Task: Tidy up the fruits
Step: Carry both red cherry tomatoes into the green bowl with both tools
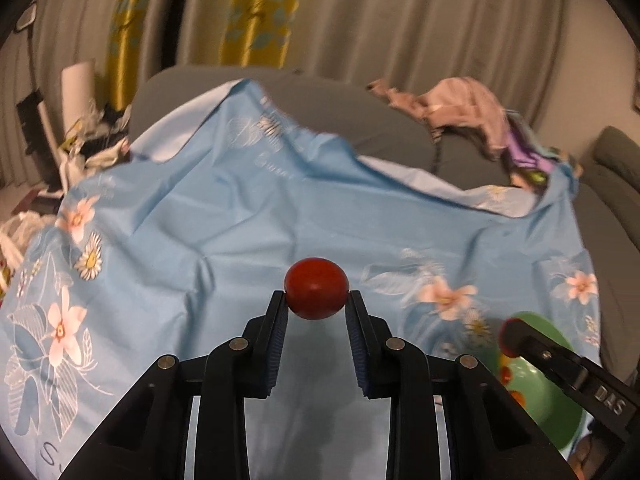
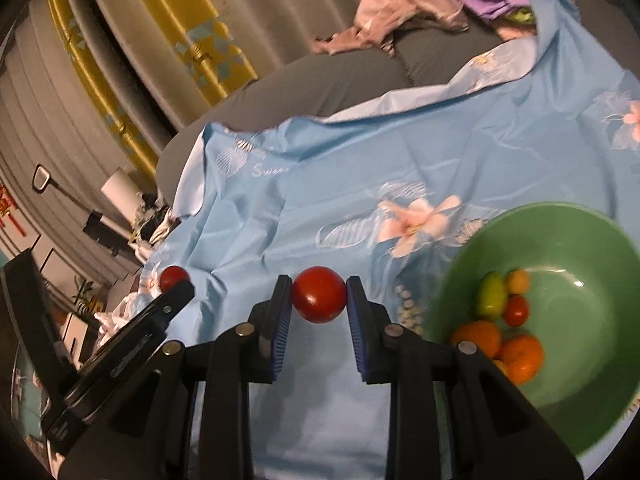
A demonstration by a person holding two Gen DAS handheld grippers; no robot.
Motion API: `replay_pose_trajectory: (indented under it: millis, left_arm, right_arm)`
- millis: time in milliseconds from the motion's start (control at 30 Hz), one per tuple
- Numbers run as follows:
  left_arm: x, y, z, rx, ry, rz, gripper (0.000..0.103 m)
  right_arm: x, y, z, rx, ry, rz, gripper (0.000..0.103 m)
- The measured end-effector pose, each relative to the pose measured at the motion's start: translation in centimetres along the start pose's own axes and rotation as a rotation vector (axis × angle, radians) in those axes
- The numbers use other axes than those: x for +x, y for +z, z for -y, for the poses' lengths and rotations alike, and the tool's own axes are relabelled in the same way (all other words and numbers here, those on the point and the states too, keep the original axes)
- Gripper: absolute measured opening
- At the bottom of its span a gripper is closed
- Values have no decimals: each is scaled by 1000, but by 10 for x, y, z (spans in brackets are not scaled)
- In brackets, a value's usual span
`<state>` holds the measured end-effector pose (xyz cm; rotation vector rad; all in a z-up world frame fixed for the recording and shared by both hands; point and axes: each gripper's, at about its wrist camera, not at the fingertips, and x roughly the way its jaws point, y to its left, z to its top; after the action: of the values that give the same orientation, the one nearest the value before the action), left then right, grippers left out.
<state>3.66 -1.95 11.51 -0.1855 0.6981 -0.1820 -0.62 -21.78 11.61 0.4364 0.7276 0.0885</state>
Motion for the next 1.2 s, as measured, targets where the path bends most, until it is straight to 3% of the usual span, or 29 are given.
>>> replay_pose_trajectory:
  millis: [167, 533, 700, 900, 1033, 1200]
  left_arm:
    - [-17, -3, 23, 60, -77, 27, 29]
    - [-25, -22, 77, 176, -194, 3, 29]
    - [-14, -36, 100, 207, -230, -52, 29]
    - [-2, -47, 128, 269, -335, -134, 30]
    - [1, -50, 141, 318, -351, -136, 30]
    - [20, -60, 147, 318, -365, -207, 30]
  right_arm:
    - [-31, -13, 8, -14, -61, 69, 28]
    - [-43, -14, 56, 53, -173, 107, 29]
    - [-54, -14, 75, 76, -210, 121, 29]
    - [-59, -14, 90, 110, -243, 118, 29]
    - [-58, -16, 101, 133, -253, 108, 29]
    - [-56, -16, 107, 151, -274, 93, 29]
